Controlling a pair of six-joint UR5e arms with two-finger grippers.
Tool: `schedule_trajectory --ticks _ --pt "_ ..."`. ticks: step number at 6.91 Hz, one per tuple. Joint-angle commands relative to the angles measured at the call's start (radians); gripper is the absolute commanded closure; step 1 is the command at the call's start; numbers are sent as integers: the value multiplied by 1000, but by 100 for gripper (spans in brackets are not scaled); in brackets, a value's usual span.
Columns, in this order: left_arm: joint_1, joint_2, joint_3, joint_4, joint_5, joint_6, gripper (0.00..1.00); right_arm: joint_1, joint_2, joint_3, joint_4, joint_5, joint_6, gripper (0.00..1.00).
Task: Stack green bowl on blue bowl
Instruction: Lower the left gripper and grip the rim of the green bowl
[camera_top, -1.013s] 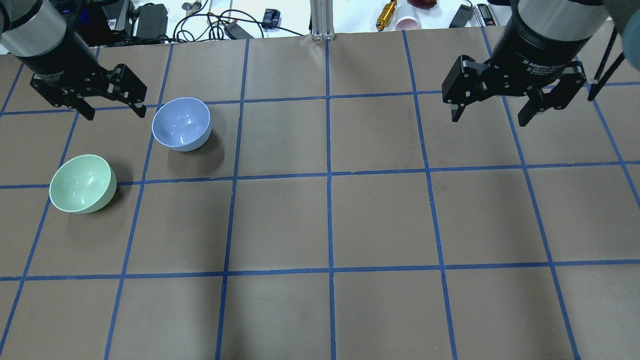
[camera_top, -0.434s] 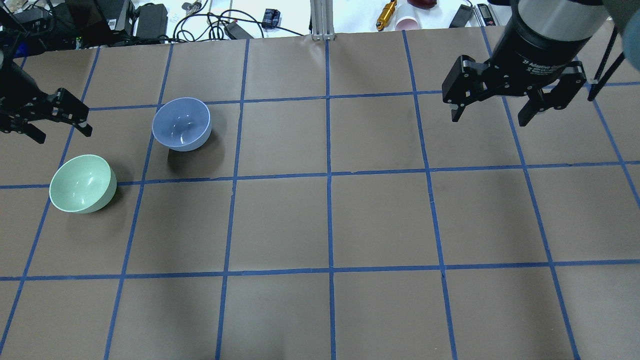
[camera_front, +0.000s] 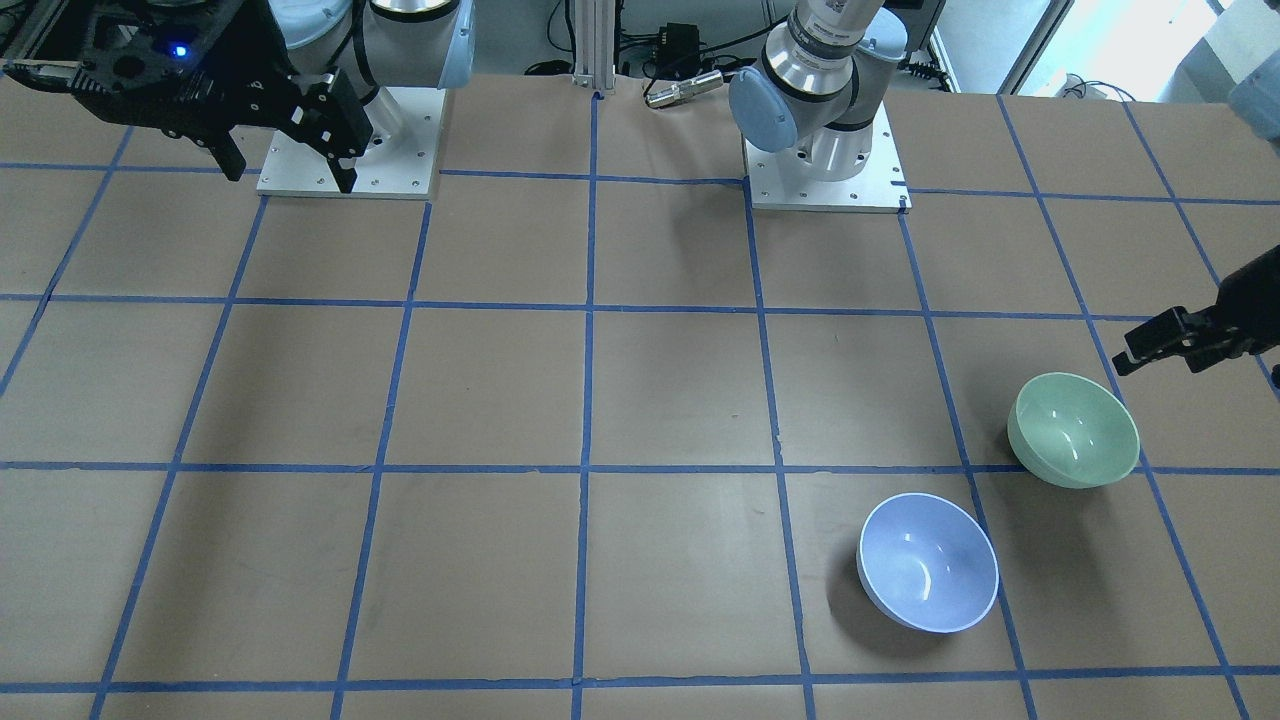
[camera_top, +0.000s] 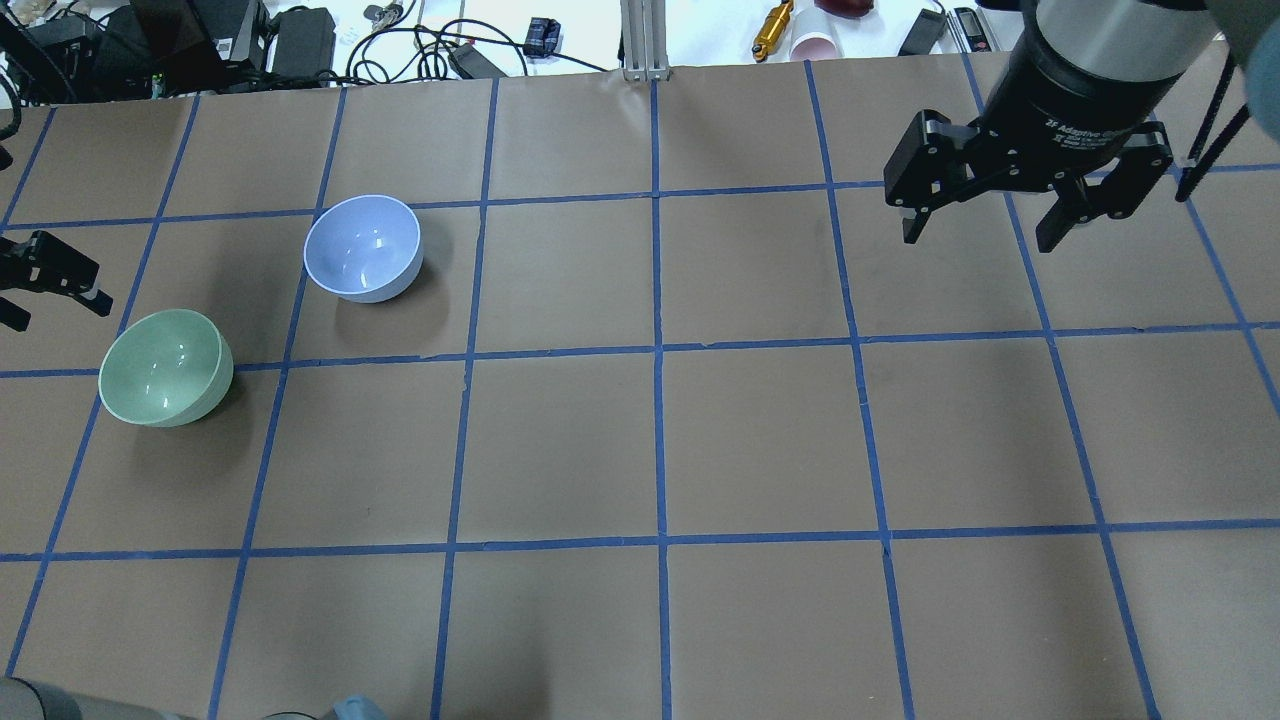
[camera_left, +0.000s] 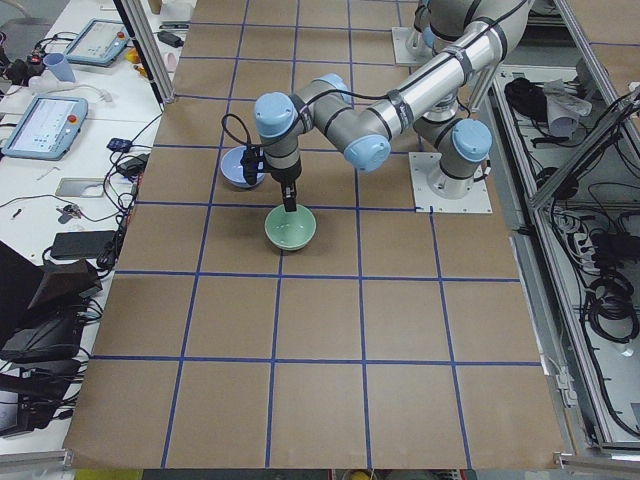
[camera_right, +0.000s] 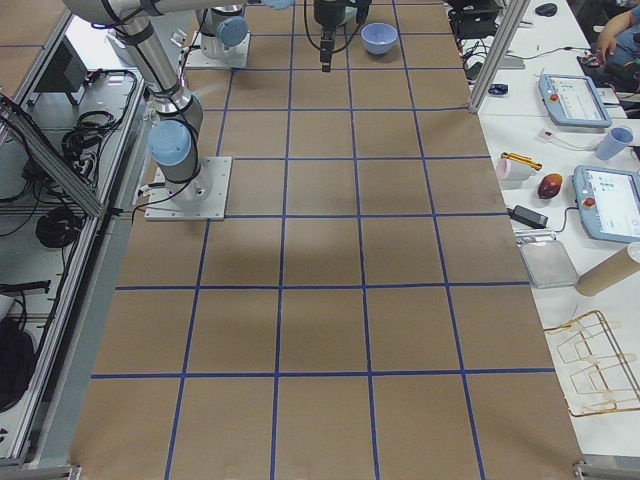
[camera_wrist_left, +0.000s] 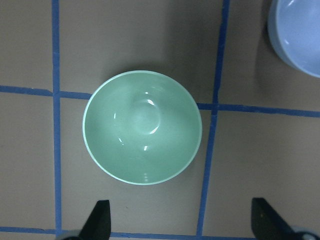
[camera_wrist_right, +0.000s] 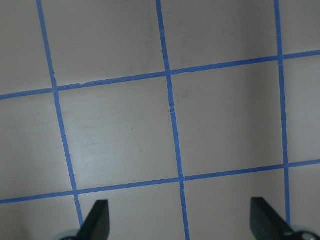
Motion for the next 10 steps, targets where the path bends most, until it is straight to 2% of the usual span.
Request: schedule_trajectory --ticks 1,4,6,10 --pt "54 -95 -3 69 -27 152 0 0 0 0 0 0 0 0" --pt "108 -209 -12 172 -76 322 0 0 0 2 0 0 0 0" --pt "109 -252 -12 174 -77 331 0 0 0 0 0 0 0 0" --pt "103 -269 -60 169 -74 331 0 0 0 0 0 0 0 0"
